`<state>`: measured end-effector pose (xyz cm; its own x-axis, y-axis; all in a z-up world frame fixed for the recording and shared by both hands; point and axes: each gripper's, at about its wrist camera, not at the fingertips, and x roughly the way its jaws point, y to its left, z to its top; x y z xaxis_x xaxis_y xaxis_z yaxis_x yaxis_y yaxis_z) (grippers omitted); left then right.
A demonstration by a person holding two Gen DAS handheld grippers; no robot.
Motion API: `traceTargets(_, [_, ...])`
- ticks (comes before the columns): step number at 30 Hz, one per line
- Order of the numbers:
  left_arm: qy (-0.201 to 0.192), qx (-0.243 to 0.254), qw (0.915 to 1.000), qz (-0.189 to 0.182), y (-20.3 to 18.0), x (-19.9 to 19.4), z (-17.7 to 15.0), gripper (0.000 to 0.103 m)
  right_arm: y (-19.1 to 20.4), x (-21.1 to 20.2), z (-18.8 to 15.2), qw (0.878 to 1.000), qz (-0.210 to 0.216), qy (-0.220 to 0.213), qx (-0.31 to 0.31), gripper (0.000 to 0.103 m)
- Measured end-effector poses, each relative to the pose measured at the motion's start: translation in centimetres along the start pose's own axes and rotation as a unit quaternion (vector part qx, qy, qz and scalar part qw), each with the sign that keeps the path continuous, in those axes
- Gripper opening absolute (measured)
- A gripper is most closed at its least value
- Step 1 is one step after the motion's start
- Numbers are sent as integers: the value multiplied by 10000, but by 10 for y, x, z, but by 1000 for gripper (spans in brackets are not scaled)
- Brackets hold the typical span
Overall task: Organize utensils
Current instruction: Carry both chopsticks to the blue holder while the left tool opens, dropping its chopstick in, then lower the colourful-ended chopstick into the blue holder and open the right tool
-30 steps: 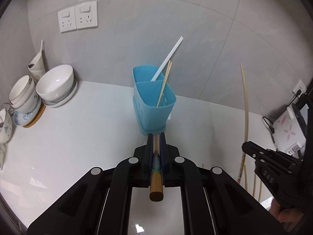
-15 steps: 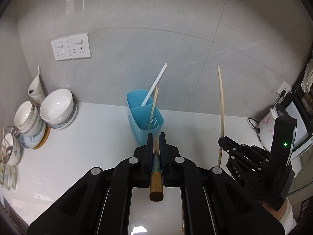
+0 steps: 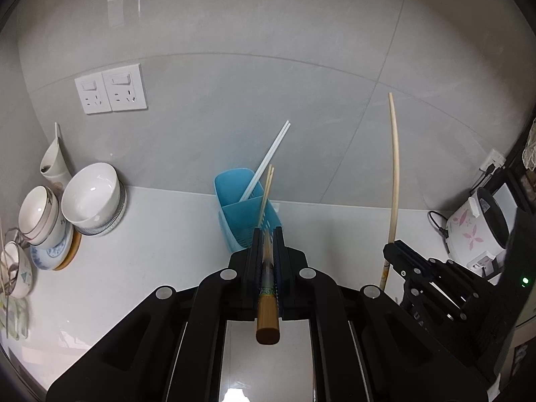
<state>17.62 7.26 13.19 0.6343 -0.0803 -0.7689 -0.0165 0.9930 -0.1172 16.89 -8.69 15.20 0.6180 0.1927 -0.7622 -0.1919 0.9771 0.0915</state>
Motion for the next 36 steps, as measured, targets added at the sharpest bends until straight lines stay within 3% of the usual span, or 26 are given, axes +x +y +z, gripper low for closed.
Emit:
traceTargets(11, [382, -32, 9993, 27, 11, 59, 3, 5, 4, 9, 8, 10000, -24, -6, -21, 6])
traceTargets(23, [423, 16, 9991, -91, 18, 94, 5, 6, 4, 33, 15, 10000, 20, 96, 3, 6])
traceTargets(26, [297, 32, 9995, -60, 19, 91, 7, 20, 5, 38, 16, 9999, 29, 108, -2, 6])
traceTargets(28, [182, -3, 9998, -16, 21, 86, 9, 43, 6, 41, 18, 9999, 38, 108, 4, 6])
traceTargets(30, [72, -20, 10000, 27, 24, 80, 11, 50, 6, 43, 19, 9999, 75, 92, 12, 6])
traceTargets(33, [-127, -23, 9999, 113, 30, 68, 12, 70, 7, 48, 22, 9998, 187, 44, 37, 7])
traceTargets(36, [-272, -64, 9994, 179, 37, 57, 12, 79, 11, 51, 25, 9995, 311, -70, 10, 7])
